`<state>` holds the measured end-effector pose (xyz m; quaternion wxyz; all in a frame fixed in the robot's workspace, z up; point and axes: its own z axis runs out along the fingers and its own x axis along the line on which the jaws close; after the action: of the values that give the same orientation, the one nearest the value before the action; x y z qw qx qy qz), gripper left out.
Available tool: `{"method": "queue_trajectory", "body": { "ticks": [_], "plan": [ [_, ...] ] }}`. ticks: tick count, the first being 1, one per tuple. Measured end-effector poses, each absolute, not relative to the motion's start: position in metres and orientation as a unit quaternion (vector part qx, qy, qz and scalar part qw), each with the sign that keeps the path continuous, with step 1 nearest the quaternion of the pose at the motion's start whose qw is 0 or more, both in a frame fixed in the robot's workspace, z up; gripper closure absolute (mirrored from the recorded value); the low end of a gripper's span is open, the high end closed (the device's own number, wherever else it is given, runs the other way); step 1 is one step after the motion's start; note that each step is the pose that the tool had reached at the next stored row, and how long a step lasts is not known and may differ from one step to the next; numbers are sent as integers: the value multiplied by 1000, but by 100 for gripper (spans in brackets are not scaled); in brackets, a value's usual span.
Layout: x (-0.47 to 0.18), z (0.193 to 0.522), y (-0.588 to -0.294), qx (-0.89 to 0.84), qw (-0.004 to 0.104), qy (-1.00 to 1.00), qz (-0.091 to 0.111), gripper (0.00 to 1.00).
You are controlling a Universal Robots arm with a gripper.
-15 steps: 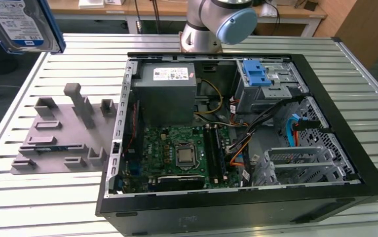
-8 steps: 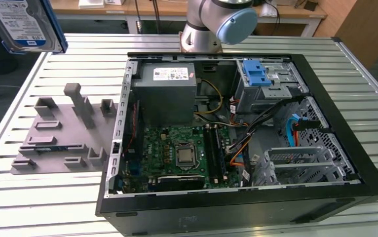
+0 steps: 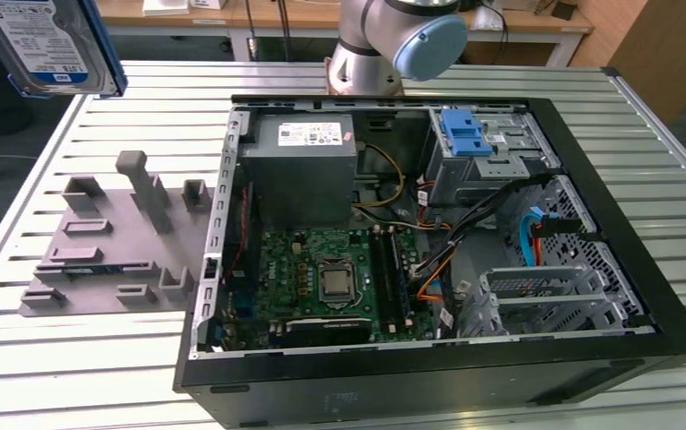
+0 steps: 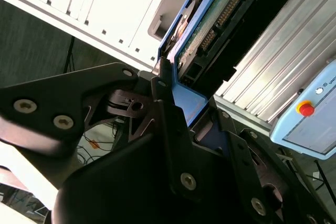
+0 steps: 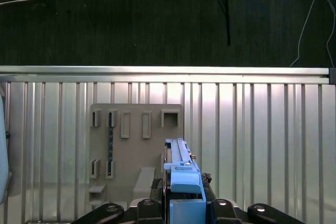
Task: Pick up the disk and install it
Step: 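Pick up the disk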
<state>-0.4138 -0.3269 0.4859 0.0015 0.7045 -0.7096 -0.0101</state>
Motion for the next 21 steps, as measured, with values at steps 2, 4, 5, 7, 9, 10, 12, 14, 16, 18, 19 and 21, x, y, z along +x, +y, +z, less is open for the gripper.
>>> {"method": "queue_trajectory", "body": {
  "ticks": [2,4,5,7,9,10,12,14,16,18,19,21],
  "plan": [
    [-413,486,-327,705,1,-710,-10,64],
    [-412,486,-327,705,1,-710,-10,64],
    [-411,486,-327,705,1,-710,-10,64],
    [-410,486,-327,705,1,-710,-10,64],
    [-409,486,-327,705,1,-710,-10,64],
    [-408,486,-327,705,1,-710,-10,64],
    [-407,486,-327,705,1,-710,-10,64],
    [-406,486,-327,705,1,-710,-10,64],
    [-405,486,-327,705,1,-710,-10,64],
    [-404,486,-327,705,1,-710,-10,64],
    [-403,486,-327,705,1,-710,-10,64],
    [-402,486,-327,705,1,-710,-10,64]
  ]
}}
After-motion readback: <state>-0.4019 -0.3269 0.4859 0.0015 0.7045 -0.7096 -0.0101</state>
